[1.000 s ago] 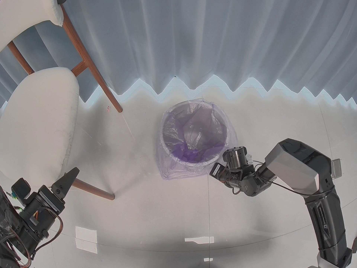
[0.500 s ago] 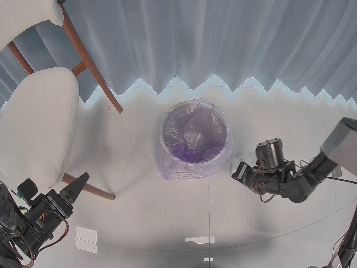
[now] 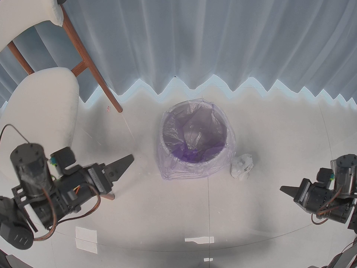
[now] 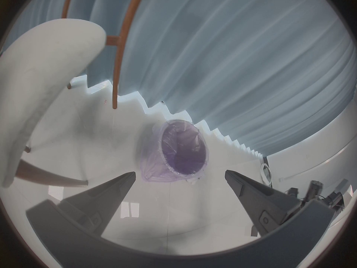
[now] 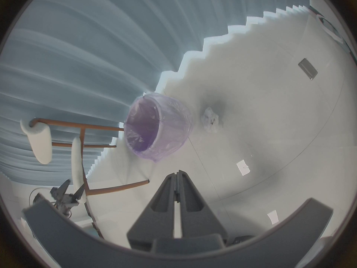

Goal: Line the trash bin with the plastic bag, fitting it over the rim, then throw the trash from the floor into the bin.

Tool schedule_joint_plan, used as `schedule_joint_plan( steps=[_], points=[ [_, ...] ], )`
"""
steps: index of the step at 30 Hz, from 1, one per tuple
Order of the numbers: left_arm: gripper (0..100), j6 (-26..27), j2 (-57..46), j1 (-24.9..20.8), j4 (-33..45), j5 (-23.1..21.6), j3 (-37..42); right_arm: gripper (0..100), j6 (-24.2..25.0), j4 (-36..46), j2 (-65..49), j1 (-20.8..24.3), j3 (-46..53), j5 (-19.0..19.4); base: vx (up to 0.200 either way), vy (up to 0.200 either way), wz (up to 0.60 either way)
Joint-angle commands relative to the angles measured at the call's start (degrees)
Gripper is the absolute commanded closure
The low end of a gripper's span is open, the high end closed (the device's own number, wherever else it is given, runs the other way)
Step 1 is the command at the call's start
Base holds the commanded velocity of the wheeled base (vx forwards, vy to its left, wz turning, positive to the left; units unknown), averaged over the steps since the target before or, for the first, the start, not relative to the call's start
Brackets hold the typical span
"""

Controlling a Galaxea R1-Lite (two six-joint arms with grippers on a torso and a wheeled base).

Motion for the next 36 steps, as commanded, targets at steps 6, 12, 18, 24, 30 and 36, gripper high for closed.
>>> schedule_joint_plan(
  steps=[6, 12, 18, 24, 30, 36],
  points=[
    [0, 3.1, 18.6, -1.3, 27.9, -2.4, -29.9, 0, 1.3, -0.3, -18.5, -10.3, 7.5, 1.1, 0.0, 0.0, 0.0],
    [0, 3.0, 26.4, -1.3, 44.3, -1.5, -42.6, 0, 7.0, -0.3, -20.7, -12.7, 6.9, 1.9, 0.0, 0.0, 0.0],
    [0, 3.0, 36.7, -0.9, 45.8, -0.6, -53.0, 0, 7.5, -0.1, -22.0, -13.5, 7.5, 2.4, 0.0, 0.0, 0.0],
    [0, 3.0, 44.3, 0.2, 47.3, 0.5, -61.8, 0, 7.6, -0.2, -22.9, -13.5, 7.5, 2.7, 0.0, 0.0, 0.0],
    [0, 3.0, 48.4, 1.5, 51.1, 1.1, -68.5, 0, 7.9, -0.1, -22.8, -13.5, 7.5, 2.7, 0.0, 0.0, 0.0],
    [0, 2.8, 53.2, 2.9, 53.7, 2.5, -77.3, 0, 8.3, 0.0, -22.7, -13.5, 7.8, 2.9, 0.0, 0.0, 0.0]
  ],
)
